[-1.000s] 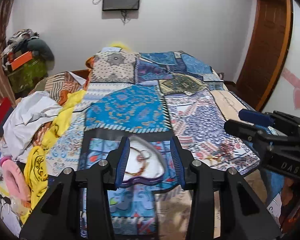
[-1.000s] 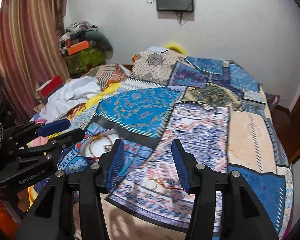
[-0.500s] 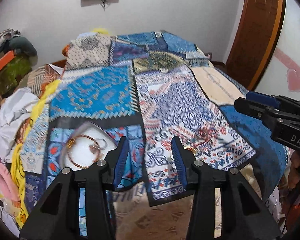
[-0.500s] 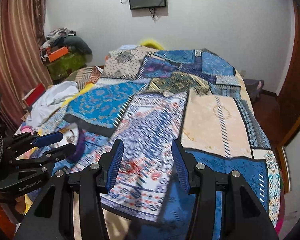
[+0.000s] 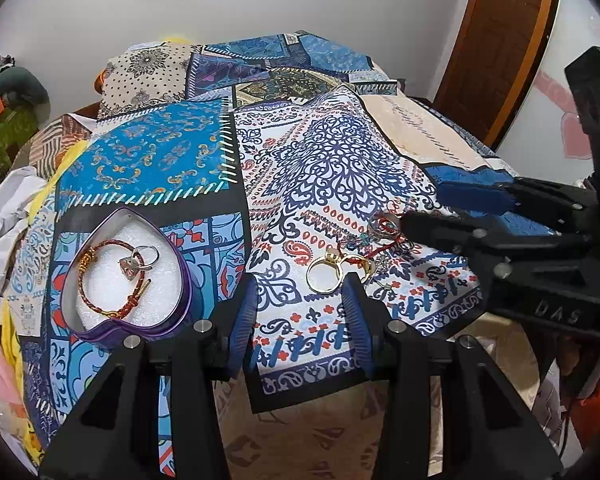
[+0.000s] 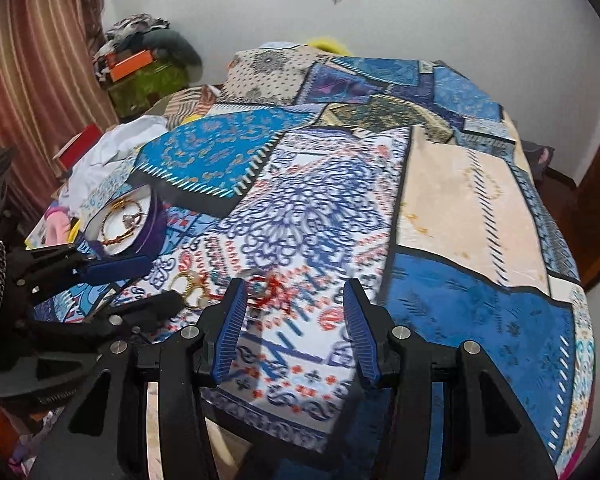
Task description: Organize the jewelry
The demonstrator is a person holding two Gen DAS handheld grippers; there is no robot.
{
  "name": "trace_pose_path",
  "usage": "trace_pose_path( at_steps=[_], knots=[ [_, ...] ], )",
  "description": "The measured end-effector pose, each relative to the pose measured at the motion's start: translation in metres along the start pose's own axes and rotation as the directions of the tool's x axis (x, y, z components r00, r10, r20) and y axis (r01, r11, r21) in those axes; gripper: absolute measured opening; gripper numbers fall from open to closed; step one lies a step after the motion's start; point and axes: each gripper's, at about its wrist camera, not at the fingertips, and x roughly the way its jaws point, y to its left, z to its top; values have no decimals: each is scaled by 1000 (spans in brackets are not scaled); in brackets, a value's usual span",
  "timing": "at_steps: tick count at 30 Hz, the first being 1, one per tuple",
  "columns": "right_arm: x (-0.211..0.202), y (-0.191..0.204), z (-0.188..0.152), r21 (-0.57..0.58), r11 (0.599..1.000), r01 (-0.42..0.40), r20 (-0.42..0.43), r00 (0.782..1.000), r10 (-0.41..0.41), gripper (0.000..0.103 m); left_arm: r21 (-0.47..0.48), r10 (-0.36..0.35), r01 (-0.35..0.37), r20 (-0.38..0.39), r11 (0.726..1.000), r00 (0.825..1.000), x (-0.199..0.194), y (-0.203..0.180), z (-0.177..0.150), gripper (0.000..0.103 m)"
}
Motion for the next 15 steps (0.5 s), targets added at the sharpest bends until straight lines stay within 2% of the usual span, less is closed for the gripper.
trace_pose_path(
  at_steps=[7, 10, 15],
  knots=[
    [2, 9, 0, -7, 999, -35, 7, 999, 35, 45, 4, -34, 34, 4, 999, 999, 3, -1, 0, 34],
    [3, 13, 1, -12, 998, -56, -2, 998, 56, 35, 9, -55, 55, 6, 998, 998, 3, -2, 1, 32],
    [12, 14, 2, -16, 999, -50, -21, 999, 50, 33, 24, -62, 62, 14, 998, 998, 7, -4, 3, 29]
  ],
)
